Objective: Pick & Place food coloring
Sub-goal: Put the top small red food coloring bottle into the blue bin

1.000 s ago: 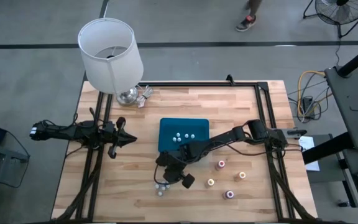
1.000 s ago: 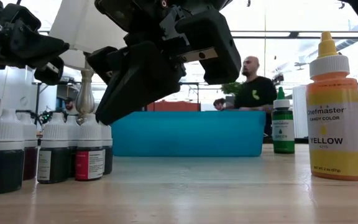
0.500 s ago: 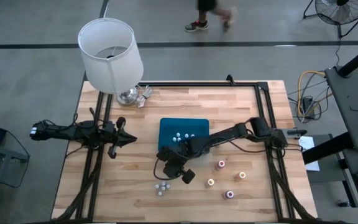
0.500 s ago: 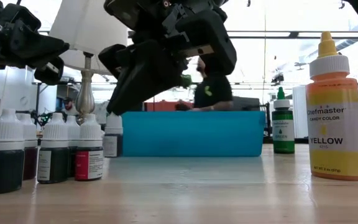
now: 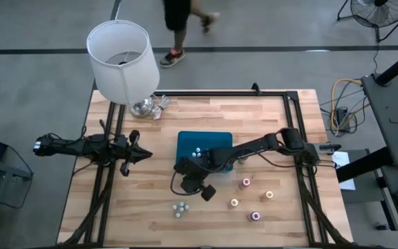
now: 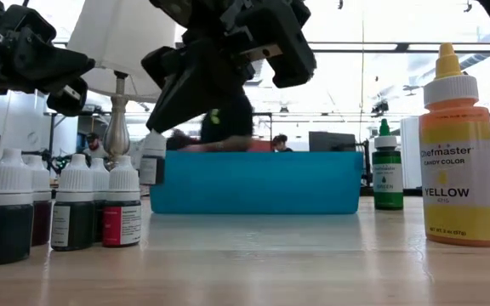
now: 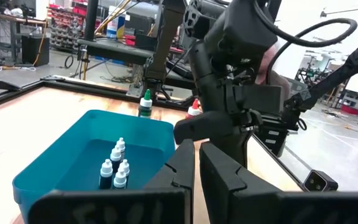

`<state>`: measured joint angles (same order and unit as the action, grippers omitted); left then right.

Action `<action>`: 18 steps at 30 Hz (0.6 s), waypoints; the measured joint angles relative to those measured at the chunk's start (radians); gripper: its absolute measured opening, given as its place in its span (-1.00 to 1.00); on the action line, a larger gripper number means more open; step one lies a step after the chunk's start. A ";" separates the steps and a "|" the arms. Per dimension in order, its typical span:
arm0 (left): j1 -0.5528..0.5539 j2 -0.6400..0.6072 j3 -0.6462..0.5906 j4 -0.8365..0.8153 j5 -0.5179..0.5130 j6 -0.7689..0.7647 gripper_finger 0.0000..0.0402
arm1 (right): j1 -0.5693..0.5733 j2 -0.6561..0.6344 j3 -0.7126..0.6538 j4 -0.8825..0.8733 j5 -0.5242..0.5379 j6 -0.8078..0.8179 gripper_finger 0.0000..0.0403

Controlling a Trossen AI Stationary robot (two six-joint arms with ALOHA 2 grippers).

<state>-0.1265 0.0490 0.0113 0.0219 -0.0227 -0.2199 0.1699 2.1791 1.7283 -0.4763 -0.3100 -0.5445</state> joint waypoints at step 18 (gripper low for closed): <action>0.000 0.000 0.000 0.000 0.000 0.000 -1.00 | -0.070 -0.188 -0.082 -0.045 0.073 0.065 -0.96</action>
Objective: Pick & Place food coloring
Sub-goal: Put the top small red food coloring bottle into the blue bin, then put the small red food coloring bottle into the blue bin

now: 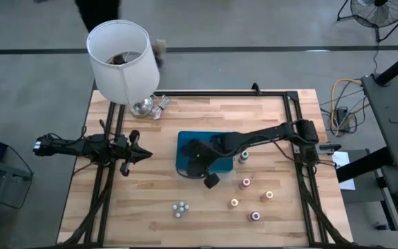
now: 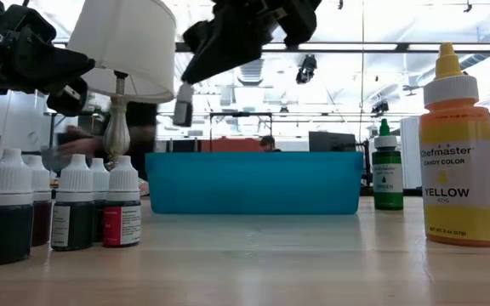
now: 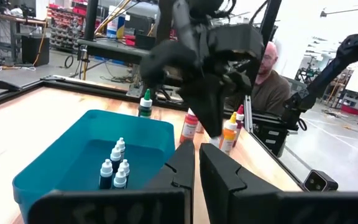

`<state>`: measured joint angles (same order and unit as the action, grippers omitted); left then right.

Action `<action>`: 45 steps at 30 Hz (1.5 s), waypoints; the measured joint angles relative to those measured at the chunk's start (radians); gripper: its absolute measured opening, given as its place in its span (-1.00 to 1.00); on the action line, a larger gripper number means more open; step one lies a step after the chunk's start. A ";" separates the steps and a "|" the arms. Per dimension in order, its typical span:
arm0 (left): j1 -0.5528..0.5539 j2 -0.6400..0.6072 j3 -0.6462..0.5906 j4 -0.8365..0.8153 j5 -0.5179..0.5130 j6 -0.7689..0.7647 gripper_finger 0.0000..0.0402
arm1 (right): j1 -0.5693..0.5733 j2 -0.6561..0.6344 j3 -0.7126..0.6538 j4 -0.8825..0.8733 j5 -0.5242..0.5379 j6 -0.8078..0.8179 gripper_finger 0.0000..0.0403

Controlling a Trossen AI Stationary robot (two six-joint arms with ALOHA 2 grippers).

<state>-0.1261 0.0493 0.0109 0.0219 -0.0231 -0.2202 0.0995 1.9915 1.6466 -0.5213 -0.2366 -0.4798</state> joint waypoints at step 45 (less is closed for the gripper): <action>0.000 0.000 0.000 0.000 0.000 0.000 -1.00 | -0.096 -0.190 -0.313 0.058 0.128 0.413 -0.96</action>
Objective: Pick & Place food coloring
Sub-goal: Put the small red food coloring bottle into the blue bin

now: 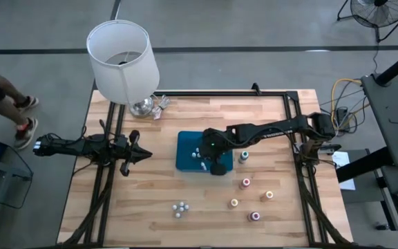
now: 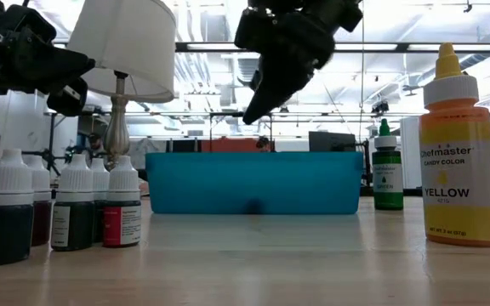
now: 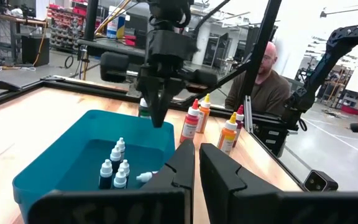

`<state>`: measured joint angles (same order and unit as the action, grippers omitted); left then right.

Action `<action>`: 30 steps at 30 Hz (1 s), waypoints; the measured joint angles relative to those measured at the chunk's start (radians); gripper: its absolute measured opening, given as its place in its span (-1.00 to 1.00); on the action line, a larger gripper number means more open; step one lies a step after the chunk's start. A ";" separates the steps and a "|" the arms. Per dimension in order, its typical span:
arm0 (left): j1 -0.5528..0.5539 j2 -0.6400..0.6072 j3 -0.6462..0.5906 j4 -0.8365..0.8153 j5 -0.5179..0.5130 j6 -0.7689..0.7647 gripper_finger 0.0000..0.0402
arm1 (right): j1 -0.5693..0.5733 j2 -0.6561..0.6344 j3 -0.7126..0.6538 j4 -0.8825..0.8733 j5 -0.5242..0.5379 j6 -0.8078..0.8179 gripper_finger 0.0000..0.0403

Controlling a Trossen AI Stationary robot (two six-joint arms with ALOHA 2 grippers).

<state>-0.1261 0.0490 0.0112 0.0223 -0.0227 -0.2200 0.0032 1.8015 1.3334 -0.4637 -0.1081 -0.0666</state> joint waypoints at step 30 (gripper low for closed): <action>0.000 0.000 0.000 0.000 0.000 0.000 -1.00 | 0.019 0.102 0.031 -0.054 -0.023 0.877 0.05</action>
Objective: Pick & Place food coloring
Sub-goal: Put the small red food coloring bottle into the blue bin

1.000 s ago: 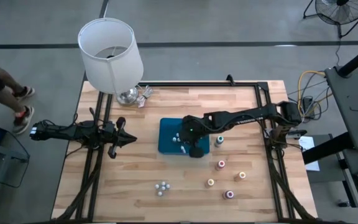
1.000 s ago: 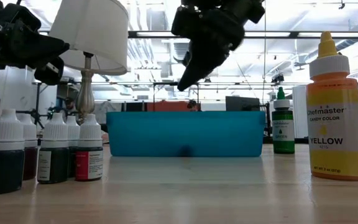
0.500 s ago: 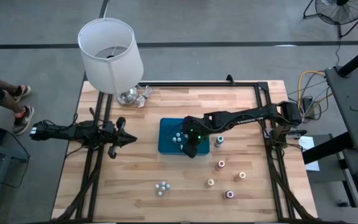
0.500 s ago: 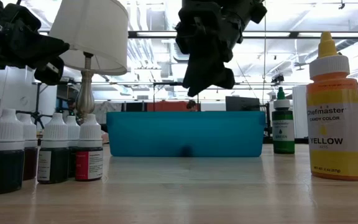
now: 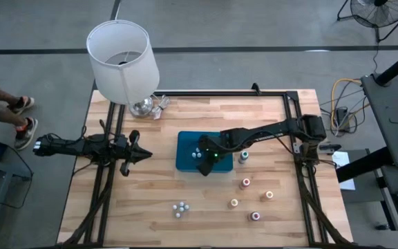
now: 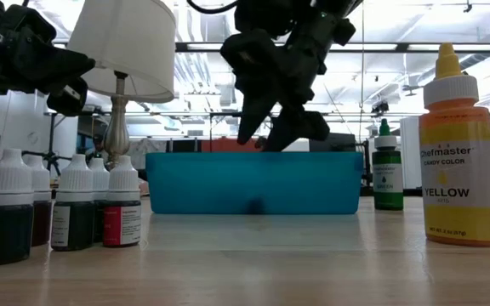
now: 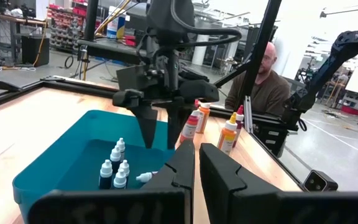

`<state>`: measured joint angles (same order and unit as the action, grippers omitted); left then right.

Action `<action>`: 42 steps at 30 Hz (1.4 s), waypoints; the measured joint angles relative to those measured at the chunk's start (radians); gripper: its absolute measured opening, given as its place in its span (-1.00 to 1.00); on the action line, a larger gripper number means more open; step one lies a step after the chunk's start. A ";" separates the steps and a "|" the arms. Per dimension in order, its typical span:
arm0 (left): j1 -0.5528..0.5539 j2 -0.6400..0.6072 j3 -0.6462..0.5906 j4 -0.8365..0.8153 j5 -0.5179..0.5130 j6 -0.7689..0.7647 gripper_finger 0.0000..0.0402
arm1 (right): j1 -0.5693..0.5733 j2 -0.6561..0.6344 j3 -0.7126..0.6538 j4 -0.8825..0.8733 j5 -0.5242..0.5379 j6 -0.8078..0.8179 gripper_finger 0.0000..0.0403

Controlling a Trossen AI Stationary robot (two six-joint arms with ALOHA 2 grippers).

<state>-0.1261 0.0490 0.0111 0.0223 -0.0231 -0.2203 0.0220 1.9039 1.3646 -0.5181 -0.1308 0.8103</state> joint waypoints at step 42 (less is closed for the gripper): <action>0.000 0.000 0.000 0.000 0.000 0.000 -1.00 | 0.010 0.094 0.091 -0.092 0.060 0.097 0.04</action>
<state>-0.1263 0.0494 0.0111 0.0223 -0.0229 -0.2202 0.0319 1.9976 1.4555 -0.6102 -0.0708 0.9074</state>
